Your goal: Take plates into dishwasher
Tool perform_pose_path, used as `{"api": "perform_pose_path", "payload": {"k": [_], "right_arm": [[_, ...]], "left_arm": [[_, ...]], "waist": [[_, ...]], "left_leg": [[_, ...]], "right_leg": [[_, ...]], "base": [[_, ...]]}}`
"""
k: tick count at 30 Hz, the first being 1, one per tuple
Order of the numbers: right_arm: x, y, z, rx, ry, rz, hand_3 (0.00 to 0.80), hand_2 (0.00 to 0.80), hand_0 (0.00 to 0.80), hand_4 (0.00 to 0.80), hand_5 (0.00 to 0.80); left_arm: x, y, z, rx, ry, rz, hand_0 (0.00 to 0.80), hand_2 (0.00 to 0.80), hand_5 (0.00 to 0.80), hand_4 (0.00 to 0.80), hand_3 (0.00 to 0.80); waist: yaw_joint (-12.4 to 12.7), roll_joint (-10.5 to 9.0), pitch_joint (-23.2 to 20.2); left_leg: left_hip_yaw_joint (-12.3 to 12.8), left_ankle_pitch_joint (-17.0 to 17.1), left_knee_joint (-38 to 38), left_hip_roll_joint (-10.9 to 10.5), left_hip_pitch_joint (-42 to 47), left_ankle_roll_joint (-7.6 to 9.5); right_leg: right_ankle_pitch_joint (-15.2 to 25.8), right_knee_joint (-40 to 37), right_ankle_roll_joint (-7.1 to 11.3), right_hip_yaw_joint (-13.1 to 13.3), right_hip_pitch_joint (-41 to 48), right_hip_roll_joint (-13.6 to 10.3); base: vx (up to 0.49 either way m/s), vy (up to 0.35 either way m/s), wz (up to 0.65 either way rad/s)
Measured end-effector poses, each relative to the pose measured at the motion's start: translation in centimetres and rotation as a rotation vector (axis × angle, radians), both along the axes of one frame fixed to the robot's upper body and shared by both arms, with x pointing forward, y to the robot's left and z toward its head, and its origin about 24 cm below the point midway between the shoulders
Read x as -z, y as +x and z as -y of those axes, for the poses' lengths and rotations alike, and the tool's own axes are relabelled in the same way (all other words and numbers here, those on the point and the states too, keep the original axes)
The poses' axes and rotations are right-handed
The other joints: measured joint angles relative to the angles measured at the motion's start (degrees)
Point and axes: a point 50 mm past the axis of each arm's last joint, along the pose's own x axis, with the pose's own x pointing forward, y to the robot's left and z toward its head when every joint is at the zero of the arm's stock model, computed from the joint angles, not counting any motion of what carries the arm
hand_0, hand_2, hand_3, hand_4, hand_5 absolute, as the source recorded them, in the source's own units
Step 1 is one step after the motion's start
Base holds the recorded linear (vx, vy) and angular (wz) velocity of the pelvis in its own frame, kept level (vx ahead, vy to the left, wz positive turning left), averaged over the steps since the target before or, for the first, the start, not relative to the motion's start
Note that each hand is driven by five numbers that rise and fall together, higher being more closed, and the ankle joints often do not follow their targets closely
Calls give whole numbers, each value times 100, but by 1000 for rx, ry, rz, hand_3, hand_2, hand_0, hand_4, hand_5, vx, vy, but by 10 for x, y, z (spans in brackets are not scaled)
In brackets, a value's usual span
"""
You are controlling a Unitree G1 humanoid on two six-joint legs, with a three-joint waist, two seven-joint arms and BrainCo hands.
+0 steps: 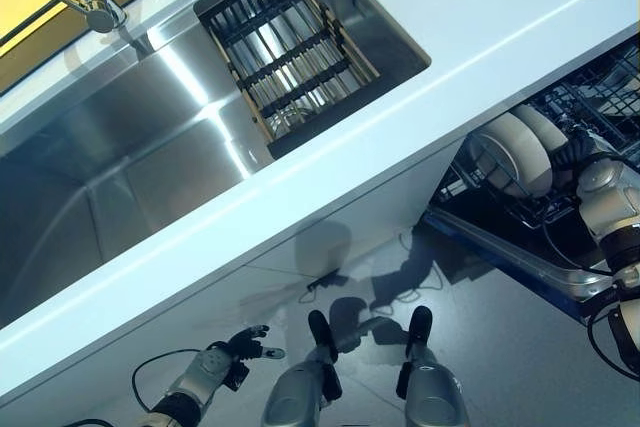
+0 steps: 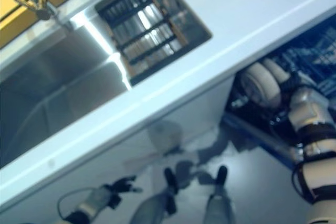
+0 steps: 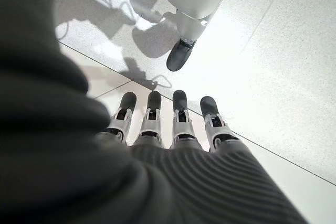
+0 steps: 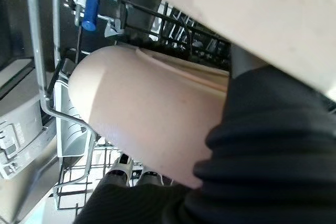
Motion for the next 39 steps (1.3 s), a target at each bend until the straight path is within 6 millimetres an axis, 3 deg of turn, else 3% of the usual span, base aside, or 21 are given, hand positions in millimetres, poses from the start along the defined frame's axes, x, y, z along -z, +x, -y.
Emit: {"api": "perform_pose_path", "payload": {"k": [9,22,29,39], "right_arm": [[-15,-7,-9,-33,15,166,0,0,0,0,0],[-17,-18,-7,-47,43,222,0,0,0,0,0],[-25,-31,-5,-53,93,342,0,0,0,0,0],[2,-65,15,14,302,460,0,0,0,0,0]], "left_arm": [[0,-1,-1,-5,3,2,0,0,0,0,0],[0,-1,-4,-33,11,28,0,0,0,0,0],[1,-3,-7,-54,20,27,0,0,0,0,0],[18,-37,-24,-141,58,-67,0,0,0,0,0]], "waist": [[-121,-249,170],[-185,-289,196],[-235,-442,213],[-516,-914,-186]], "left_leg": [[15,0,-1,-3,-2,0],[35,-1,-2,4,7,1],[46,-5,-3,13,116,1],[232,-91,-31,60,445,-17]], "right_leg": [[1,1,-1,5,0,0],[19,1,-24,25,2,11],[25,1,-16,69,114,22],[-1,-1,12,435,313,81]], "base": [[0,0,0],[0,0,0],[0,0,0],[12,-1,-9]]}}
